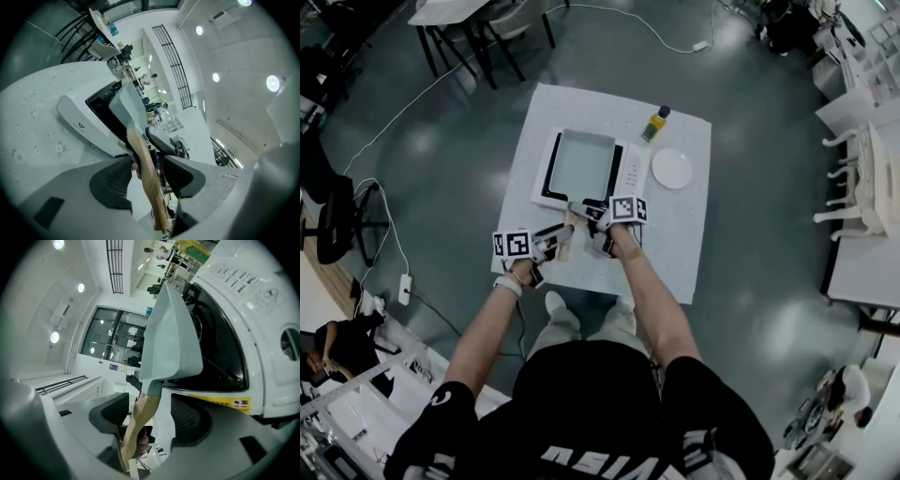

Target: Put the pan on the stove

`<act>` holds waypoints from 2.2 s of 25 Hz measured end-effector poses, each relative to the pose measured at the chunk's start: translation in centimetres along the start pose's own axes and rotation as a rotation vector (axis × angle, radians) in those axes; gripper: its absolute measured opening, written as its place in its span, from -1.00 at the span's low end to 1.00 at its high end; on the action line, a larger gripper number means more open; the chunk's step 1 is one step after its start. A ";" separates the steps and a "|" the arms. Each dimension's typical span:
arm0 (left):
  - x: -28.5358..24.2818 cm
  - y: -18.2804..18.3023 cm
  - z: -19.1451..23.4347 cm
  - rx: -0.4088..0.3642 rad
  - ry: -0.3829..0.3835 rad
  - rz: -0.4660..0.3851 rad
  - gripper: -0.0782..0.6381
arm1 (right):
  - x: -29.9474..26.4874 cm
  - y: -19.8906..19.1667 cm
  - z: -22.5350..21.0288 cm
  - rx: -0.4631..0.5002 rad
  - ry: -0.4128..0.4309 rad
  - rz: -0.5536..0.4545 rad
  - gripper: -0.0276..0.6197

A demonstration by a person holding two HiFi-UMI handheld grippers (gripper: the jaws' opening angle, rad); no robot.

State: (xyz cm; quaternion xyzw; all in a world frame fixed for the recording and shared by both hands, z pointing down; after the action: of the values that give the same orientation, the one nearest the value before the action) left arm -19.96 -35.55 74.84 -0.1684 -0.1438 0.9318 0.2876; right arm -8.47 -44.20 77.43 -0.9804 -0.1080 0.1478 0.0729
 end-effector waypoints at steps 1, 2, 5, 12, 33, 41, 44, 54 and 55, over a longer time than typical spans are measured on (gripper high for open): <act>0.5 0.1 0.0 -0.014 0.017 -0.018 -0.24 | 0.6 0.0 -0.1 0.009 -0.013 0.001 -0.14; 0.9 0.2 -0.2 -0.025 0.030 -0.040 -0.24 | 1.3 -0.1 -0.1 0.023 -0.029 0.001 -0.14; 2.3 0.8 -1.4 -0.049 0.051 -0.115 -0.24 | 3.8 -0.2 0.4 0.077 -0.074 0.005 -0.14; 4.8 3.0 -6.2 -0.200 0.094 -0.238 -0.30 | 8.7 0.4 3.9 0.348 -0.222 0.020 -0.14; 9.6 5.6 -22.8 -0.705 0.329 -0.425 -0.79 | 17.2 2.5 22.6 1.148 -0.387 -0.268 -0.92; 10.4 5.1 -24.1 -0.745 0.355 -0.461 -0.79 | 18.5 1.9 23.9 1.173 -0.360 -0.309 -0.92; 10.5 5.1 -24.3 -0.756 0.360 -0.468 -0.79 | 18.8 1.7 24.4 1.184 -0.353 -0.314 -0.92; 10.4 4.2 -24.7 -0.776 0.387 -0.465 -0.79 | 19.5 1.2 24.7 1.206 -0.341 -0.319 -0.92; 10.4 4.2 -24.7 -0.777 0.390 -0.466 -0.79 | 19.5 1.2 24.7 1.207 -0.341 -0.319 -0.92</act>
State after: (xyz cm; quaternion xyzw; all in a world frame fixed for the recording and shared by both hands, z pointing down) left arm -20.31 -28.58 48.63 -0.3980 -0.4579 0.6712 0.4259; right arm 2.37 -38.09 48.51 -0.7018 -0.1603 0.3237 0.6140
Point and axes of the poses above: the fingertips, and each gripper's own axes: x backward along the fingers, z to its left, y out of its top, the point moved 6 cm from there along x, backward along the fingers, and after that the axes turned 4 degrees about -z, right-handed, at the moved point
